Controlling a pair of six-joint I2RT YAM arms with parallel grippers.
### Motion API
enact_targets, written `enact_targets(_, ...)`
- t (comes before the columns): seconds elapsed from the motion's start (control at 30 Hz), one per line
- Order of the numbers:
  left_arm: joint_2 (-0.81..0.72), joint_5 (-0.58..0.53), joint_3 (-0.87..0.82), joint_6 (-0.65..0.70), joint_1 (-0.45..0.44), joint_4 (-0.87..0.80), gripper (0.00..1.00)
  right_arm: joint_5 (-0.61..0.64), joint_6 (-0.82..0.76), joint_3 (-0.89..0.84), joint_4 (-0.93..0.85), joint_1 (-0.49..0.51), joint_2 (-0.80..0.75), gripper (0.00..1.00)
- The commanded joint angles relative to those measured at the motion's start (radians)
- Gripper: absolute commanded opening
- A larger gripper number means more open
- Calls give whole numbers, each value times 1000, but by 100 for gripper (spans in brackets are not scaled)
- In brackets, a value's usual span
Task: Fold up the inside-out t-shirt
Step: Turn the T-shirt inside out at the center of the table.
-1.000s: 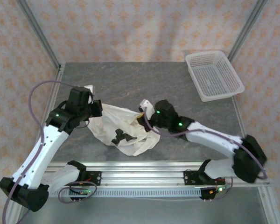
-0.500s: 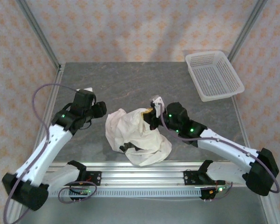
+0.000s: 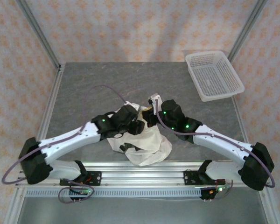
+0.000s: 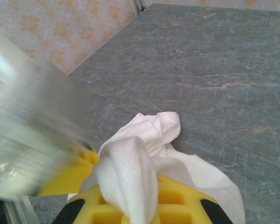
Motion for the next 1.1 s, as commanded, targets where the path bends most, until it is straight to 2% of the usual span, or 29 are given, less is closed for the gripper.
enact_targets(0.0, -1, -128, 69, 55, 0, 16, 57, 25, 30, 39, -28, -7, -10, 0)
enact_targets(0.07, -12, -139, 82, 49, 9, 7, 36, 39, 43, 24, -20, -7, -15, 0)
enact_targets(0.1, -24, -128, 87, 46, 14, 3, 21, 48, 52, 12, -12, -11, -15, 0)
enact_targets(0.13, -41, -100, 91, 44, 19, 3, 8, 50, 64, -2, -5, -25, -12, 0)
enact_targets(0.17, -58, -61, 95, 42, 24, 3, 0, 46, 77, -14, 2, -42, -6, 0)
enact_targets(0.2, -75, 3, 93, 39, 34, 13, 0, 39, 97, -31, 11, -67, -3, 0)
enact_targets(0.33, -123, 510, 48, 13, 142, 160, 0, 79, 132, -100, 27, -151, 51, 4)
enact_targets(0.37, -130, 555, 39, -2, 159, 178, 0, 83, 117, -102, 10, -155, 58, 5)
enact_targets(0.47, -145, 544, 42, -1, 195, 138, 0, 60, 95, -77, -82, -154, 38, 23)
enact_targets(0.53, -137, 526, 55, 12, 211, 95, 0, 72, 119, -93, -115, -152, -28, 30)
enact_targets(0.6, -129, 515, 58, 16, 218, 81, 0, 91, 143, -147, -102, -138, -132, 34)
enact_targets(0.7, -118, 507, 58, 9, 222, 75, 0, 118, 232, -267, 12, -93, -291, 44)
enact_targets(0.8, -110, 504, 59, -2, 223, 80, 0, 94, 342, -305, 100, -34, -314, 45)
enact_targets(0.9, -100, 497, 68, -12, 223, 79, 0, 183, 418, -234, 33, 36, -243, 45)
enact_targets(1.07, -93, 485, 76, -18, 225, 73, 0, 221, 499, -210, 106, 82, -105, 43)
